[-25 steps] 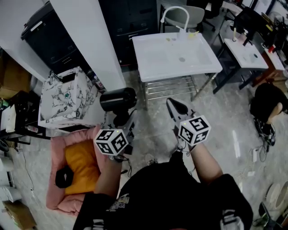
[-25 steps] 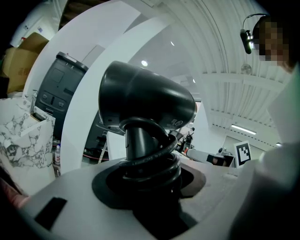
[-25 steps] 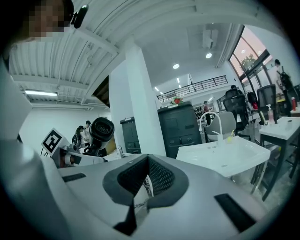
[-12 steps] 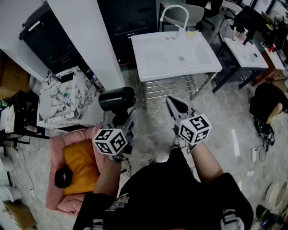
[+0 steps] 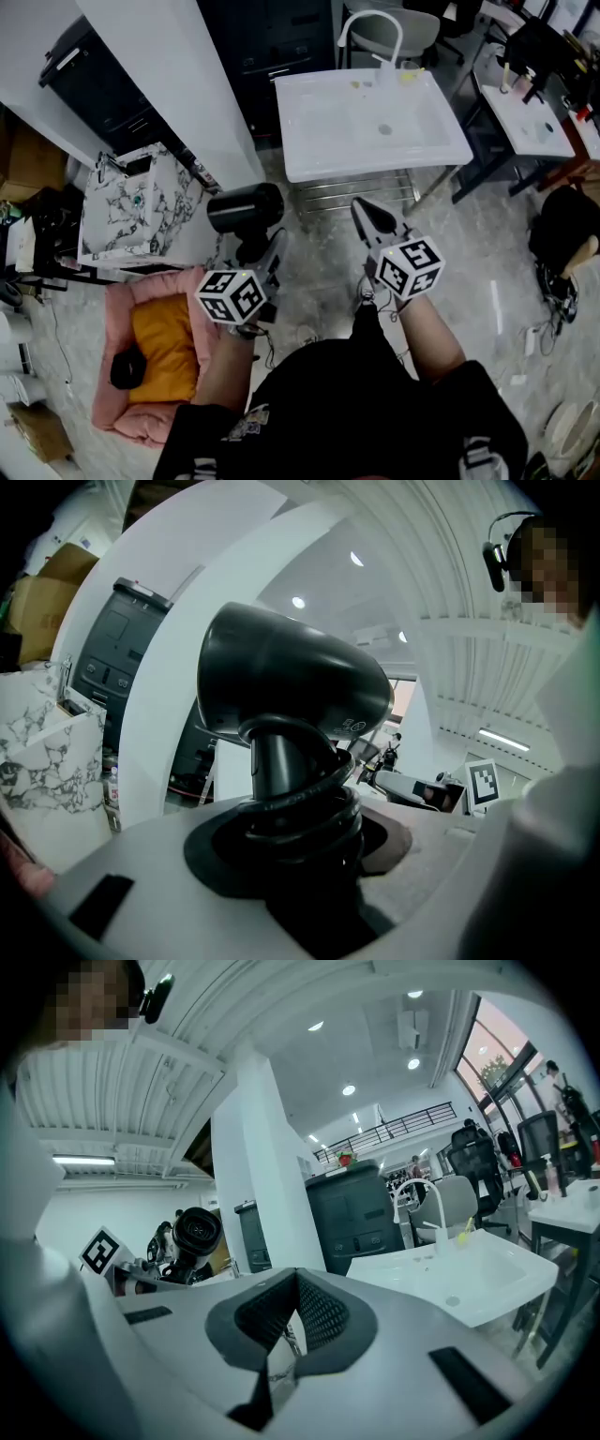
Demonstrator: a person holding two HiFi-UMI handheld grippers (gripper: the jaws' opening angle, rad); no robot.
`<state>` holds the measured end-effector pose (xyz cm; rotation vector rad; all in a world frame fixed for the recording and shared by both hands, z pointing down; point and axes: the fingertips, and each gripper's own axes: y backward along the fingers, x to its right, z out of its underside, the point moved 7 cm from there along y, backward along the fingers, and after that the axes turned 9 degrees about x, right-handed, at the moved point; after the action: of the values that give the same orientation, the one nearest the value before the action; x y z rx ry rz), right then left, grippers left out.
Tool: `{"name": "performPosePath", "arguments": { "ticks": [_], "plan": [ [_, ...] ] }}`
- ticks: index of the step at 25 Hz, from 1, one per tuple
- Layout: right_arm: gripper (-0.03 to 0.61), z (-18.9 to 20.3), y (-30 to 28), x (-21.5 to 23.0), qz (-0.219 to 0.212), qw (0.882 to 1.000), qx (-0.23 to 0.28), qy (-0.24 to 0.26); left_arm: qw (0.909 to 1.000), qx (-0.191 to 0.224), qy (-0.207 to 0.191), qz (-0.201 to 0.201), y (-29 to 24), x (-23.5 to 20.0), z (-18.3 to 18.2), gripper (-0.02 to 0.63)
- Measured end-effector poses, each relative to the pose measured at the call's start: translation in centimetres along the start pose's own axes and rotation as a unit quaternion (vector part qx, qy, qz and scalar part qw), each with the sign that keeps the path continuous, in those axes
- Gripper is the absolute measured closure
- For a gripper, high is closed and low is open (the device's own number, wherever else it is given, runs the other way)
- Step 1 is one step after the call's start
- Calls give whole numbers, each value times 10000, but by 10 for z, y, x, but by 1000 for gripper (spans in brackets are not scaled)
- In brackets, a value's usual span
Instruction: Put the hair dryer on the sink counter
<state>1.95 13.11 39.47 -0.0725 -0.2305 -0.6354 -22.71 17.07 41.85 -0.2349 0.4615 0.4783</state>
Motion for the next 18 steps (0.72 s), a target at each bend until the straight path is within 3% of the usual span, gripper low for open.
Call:
{"name": "performPosePath", "arguments": {
  "ticks": [11,18],
  "plan": [
    [580,-37,-39,145,-381,9992,-24,-145,9993,146,37,-341,-136,44,1,416],
    [580,-60,-48,215,-674,9975,-73,-191,9981,288,33,-546,-202,77,3,416]
  ]
}}
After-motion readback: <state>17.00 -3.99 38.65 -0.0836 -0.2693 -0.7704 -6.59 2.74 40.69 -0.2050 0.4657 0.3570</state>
